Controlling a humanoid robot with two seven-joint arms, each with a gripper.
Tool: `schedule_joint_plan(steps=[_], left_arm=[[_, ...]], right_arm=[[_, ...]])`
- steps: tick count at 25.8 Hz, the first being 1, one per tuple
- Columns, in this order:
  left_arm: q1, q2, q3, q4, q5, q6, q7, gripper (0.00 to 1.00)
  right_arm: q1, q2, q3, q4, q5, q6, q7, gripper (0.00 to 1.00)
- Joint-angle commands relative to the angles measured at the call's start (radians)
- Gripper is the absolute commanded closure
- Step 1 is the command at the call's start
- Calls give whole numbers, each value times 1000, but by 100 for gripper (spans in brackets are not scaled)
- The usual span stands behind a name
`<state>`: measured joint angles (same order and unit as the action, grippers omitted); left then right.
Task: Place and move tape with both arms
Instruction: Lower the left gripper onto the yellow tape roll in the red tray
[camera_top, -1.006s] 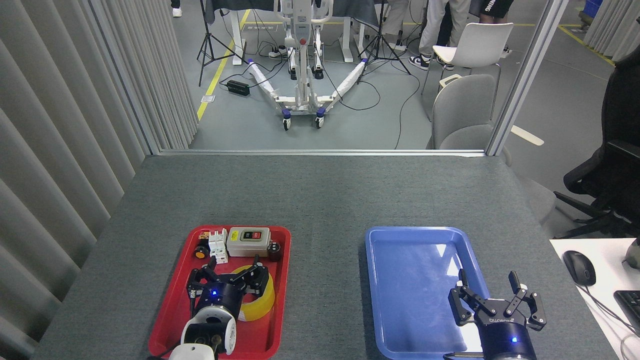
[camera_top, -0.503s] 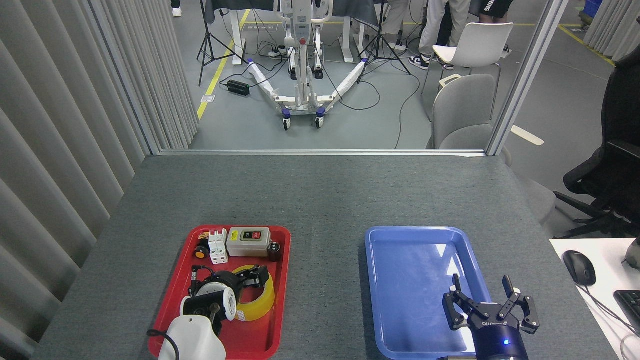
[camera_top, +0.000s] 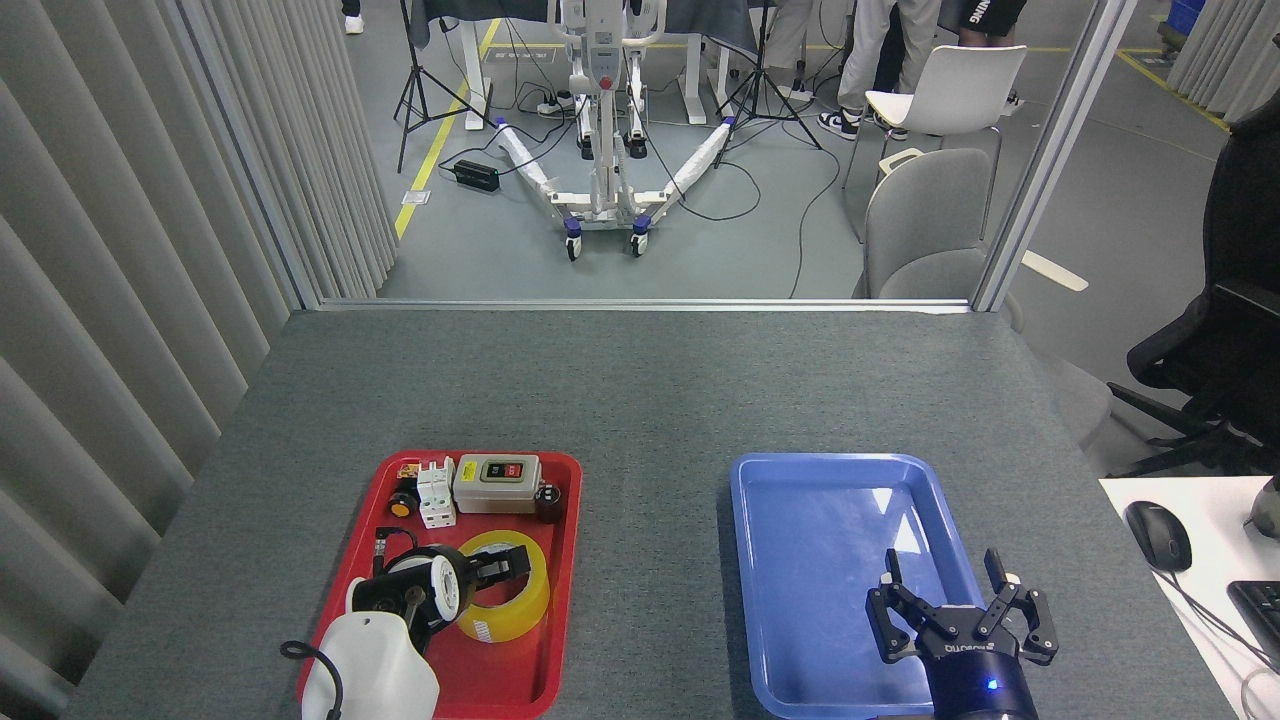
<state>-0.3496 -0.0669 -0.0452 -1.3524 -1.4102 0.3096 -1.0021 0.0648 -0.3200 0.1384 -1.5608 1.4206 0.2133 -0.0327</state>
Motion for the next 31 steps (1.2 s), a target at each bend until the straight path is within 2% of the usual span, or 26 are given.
schedule_joint_plan(steps=[1, 9, 14, 19, 31], left_arm=[[0, 19, 1, 6, 0, -9, -6, 0], [0, 45, 5, 36, 8, -18, -6, 0], [-8, 41, 11, 55, 94, -11, -7, 0], [-29, 41, 10, 62, 128, -7, -7, 1], [-88, 55, 5, 220, 123, -1, -9, 1]], right_arm=[[1, 1, -10, 4, 5, -61, -4, 0], [3, 2, -10, 5, 3, -63, -6, 0], [3, 30, -10, 7, 3, -57, -30, 0], [3, 29, -10, 7, 1, -58, -55, 0], [3, 41, -8, 5, -5, -74, -27, 0]])
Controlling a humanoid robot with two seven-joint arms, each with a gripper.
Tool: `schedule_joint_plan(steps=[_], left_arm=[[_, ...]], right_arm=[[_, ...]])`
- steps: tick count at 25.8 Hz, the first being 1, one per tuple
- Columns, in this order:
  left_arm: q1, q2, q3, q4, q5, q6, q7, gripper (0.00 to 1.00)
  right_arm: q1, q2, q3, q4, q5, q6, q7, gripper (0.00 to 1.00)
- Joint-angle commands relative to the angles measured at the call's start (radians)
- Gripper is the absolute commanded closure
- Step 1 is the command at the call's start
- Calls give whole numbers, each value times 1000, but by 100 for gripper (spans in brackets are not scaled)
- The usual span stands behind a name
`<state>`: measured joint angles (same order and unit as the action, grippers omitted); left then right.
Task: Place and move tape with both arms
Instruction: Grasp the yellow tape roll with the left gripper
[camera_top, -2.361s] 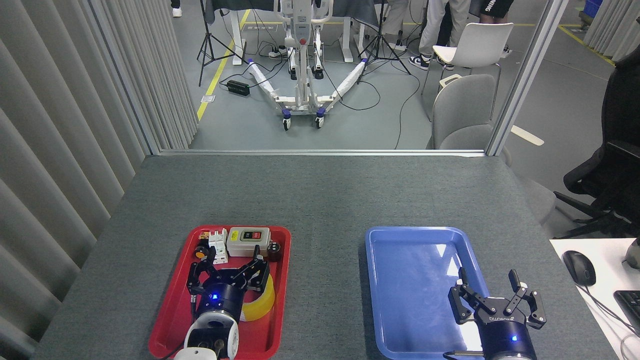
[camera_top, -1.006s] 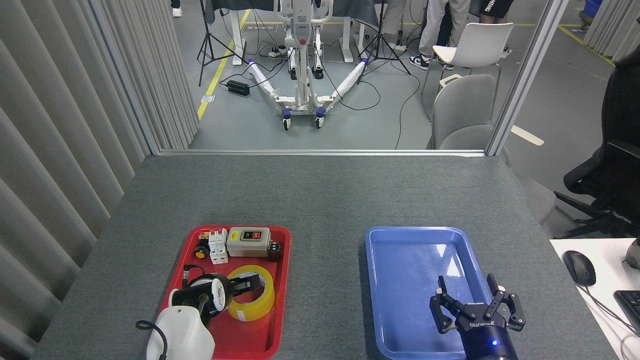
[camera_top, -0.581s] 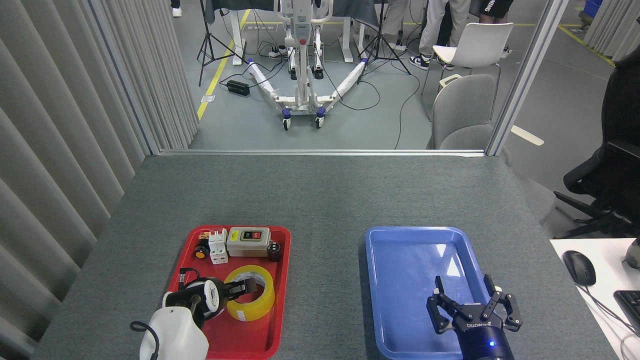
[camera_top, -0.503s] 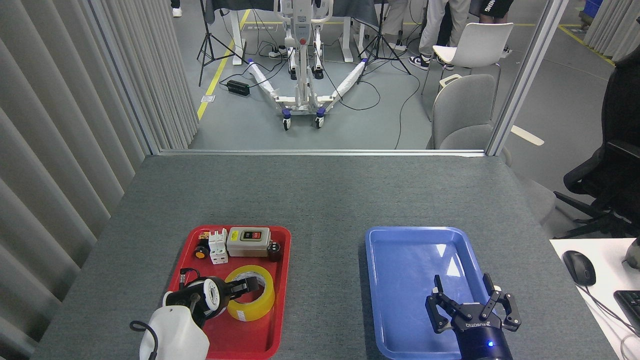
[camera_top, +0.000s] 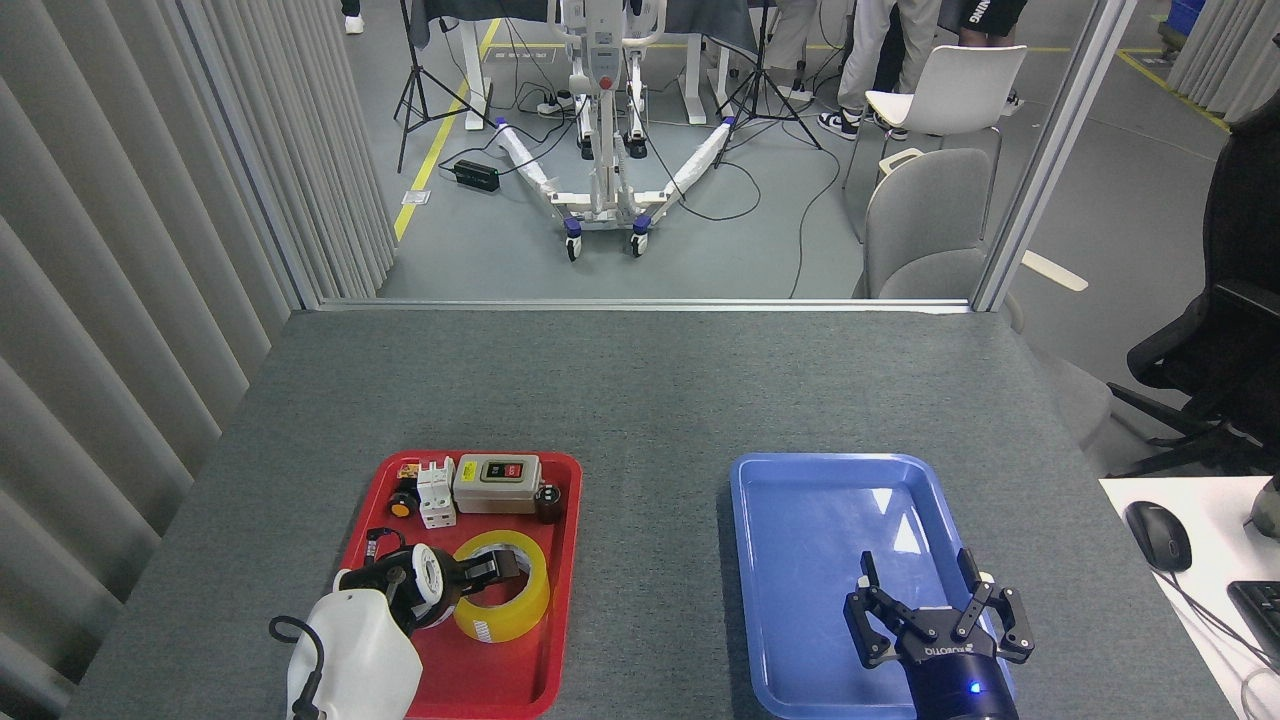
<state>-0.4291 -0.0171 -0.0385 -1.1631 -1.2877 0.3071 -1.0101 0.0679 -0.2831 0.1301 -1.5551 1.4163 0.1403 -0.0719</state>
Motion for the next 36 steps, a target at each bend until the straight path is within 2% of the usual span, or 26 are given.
schedule_joint_plan(steps=[1, 8, 9, 11, 12, 14, 17, 19, 30, 36], left_arm=[[-11, 6, -1, 40, 1, 1, -1, 1], [-27, 16, -1, 56, 1, 0, -1, 2], [-28, 19, -1, 56, 2, 0, -1, 5], [-28, 20, -1, 56, 5, 0, -1, 24], [-28, 20, -1, 56, 5, 1, -1, 30], [-28, 19, -3, 56, 5, 0, -1, 36], [-30, 19, -4, 56, 7, 0, 1, 55], [-31, 19, -6, 56, 7, 0, 1, 64], [-34, 37, -8, 56, 2, -16, 4, 98], [-22, 52, 42, 11, 1, -17, 1, 100]], right_arm=[[-2, 4, -1, 0, 0, 1, 14, 0], [0, 5, -1, -2, 0, 2, 15, 0], [0, 4, -1, -2, 0, 2, 15, 0], [-2, 2, -1, -2, 0, 4, 15, 0], [-2, 2, -1, -2, 0, 4, 15, 0], [-2, 1, -1, -2, 0, 4, 15, 0], [0, 2, -1, -2, 0, 7, 15, 0], [0, 4, 0, -2, 0, 2, 15, 0], [0, 7, -3, 0, 0, 8, 15, 0], [-2, 24, -3, 0, 0, 7, 15, 0]])
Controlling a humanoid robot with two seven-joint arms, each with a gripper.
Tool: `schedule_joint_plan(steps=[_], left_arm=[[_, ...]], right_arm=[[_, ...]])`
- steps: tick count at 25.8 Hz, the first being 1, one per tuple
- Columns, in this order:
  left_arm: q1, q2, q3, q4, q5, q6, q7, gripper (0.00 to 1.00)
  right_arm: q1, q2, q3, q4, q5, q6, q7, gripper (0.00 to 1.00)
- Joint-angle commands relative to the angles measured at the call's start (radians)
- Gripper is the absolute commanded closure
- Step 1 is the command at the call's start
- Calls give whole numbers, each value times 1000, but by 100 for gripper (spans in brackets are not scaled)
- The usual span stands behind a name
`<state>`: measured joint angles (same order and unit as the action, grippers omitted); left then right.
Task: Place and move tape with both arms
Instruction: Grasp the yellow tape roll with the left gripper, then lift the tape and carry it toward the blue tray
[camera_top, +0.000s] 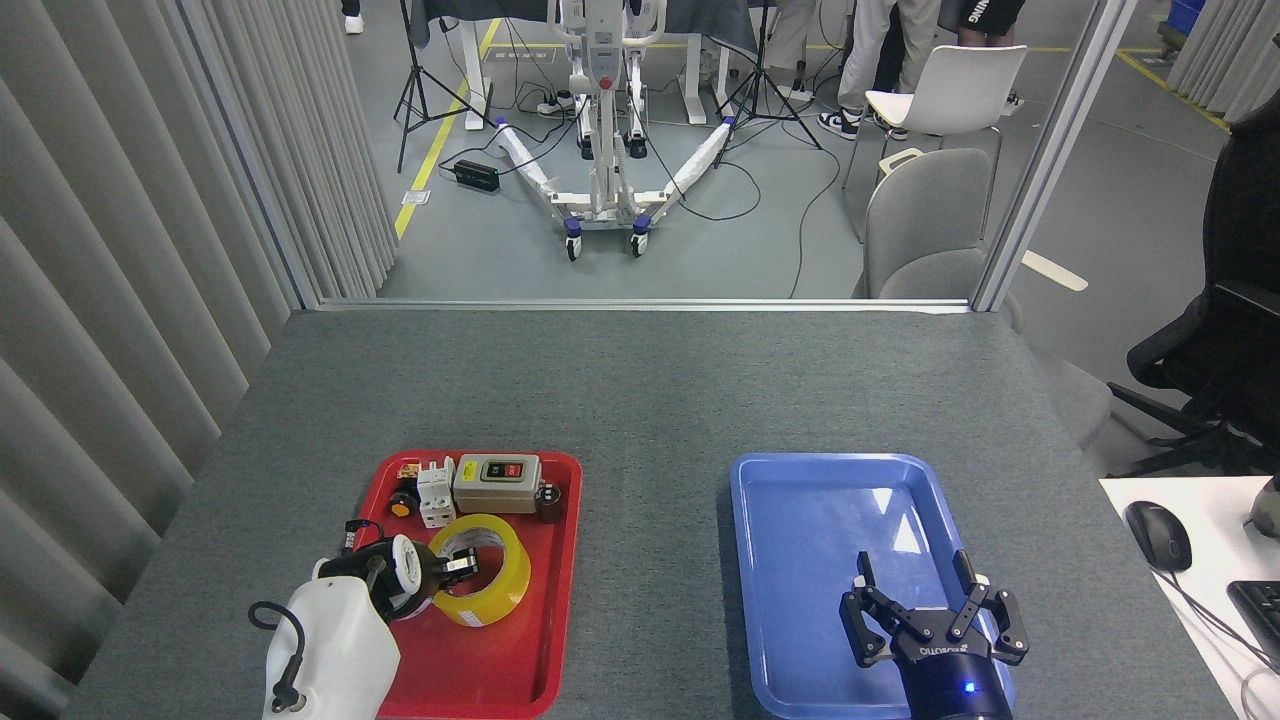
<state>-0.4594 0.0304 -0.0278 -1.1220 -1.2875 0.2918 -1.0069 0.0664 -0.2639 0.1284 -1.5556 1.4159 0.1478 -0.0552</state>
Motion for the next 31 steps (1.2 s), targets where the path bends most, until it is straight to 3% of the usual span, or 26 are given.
schedule_joint_plan(steps=[1, 4, 9, 13, 17, 22, 24, 28, 31], left_arm=[[16, 3, 52, -59, 7, -3, -6, 100], [54, -15, 114, -140, 77, -13, -10, 100], [122, -53, 175, -236, 471, -95, -59, 100], [139, -122, 183, -266, 554, -112, -154, 100], [151, -158, 192, -285, 723, -155, -173, 100], [179, -158, 184, -325, 906, -217, -205, 100], [202, -158, 183, -334, 945, -238, -228, 100], [261, -158, 180, -335, 998, -321, -265, 100], [289, -156, 180, -335, 1011, -367, -288, 100]], right_arm=[[0, 5, -1, 0, 0, -1, -2, 0], [0, 5, -1, 0, 0, 3, -2, 0], [0, 2, 0, 0, 0, 3, -2, 0], [-2, 0, 2, -3, 0, -13, -2, 0], [-2, -43, 2, -1, -18, -40, -2, 0], [-4, -64, 2, -7, -140, -126, -8, 0], [-2, -113, 2, -6, -212, -165, -9, 0], [-2, -216, 19, -1, -425, -252, -20, 0], [-17, -302, 85, -4, -466, -369, -35, 0]])
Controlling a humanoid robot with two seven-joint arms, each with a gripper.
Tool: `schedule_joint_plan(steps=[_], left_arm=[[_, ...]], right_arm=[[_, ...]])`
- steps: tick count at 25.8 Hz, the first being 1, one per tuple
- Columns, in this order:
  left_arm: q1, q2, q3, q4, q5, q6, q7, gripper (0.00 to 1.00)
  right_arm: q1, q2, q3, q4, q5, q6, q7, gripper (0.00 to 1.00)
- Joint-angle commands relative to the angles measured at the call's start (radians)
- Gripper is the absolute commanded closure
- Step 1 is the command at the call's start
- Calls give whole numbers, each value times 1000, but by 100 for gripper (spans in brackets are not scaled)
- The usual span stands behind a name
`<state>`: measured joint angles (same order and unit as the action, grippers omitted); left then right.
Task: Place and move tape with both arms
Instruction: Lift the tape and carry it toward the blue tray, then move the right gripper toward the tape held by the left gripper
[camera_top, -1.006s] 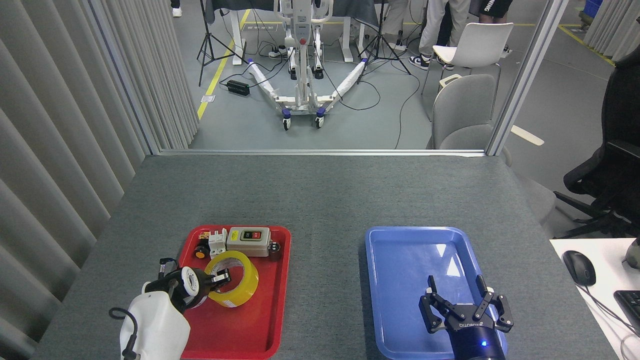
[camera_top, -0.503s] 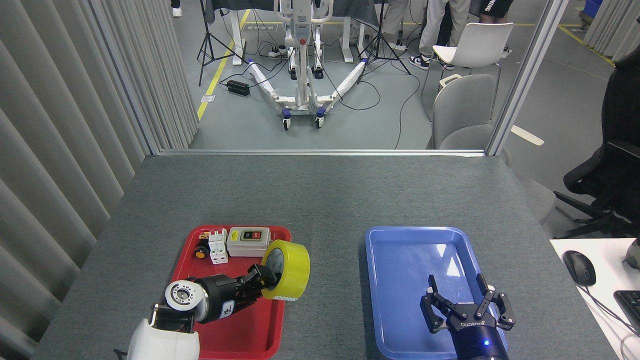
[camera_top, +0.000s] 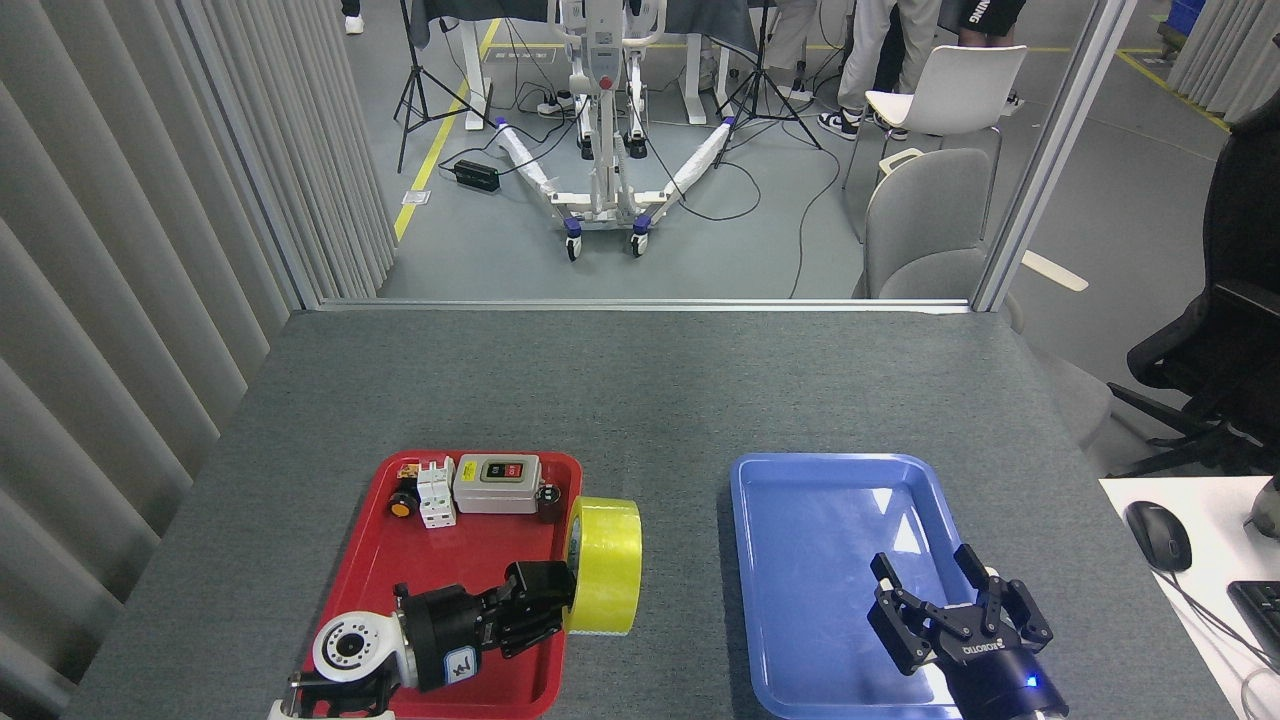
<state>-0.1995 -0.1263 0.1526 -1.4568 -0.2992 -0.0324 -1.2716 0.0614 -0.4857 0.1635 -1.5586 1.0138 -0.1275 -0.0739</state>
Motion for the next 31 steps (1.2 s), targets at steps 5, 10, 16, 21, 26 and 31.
schedule_joint_plan(steps=[5, 10, 16, 21, 26, 31], left_arm=[[60, 4, 9, -22, 112, -86, -107, 100], [109, 5, 12, -68, 218, -109, -201, 100], [134, 7, 9, -73, 221, -113, -207, 100], [134, 8, 10, -70, 221, -124, -210, 100], [134, 8, 18, -70, 221, -135, -230, 100], [140, 8, 25, -70, 222, -150, -233, 100]], right_arm=[[-58, -269, 258, -6, -63, -228, -104, 0], [-120, -341, 376, -41, -63, -287, -121, 0], [-163, -347, 375, -47, -69, -521, -152, 1], [-166, -327, 367, -41, -141, -644, -149, 0], [-190, -255, 366, -9, -215, -658, -109, 0], [-225, -169, 366, 40, -334, -658, 75, 0]])
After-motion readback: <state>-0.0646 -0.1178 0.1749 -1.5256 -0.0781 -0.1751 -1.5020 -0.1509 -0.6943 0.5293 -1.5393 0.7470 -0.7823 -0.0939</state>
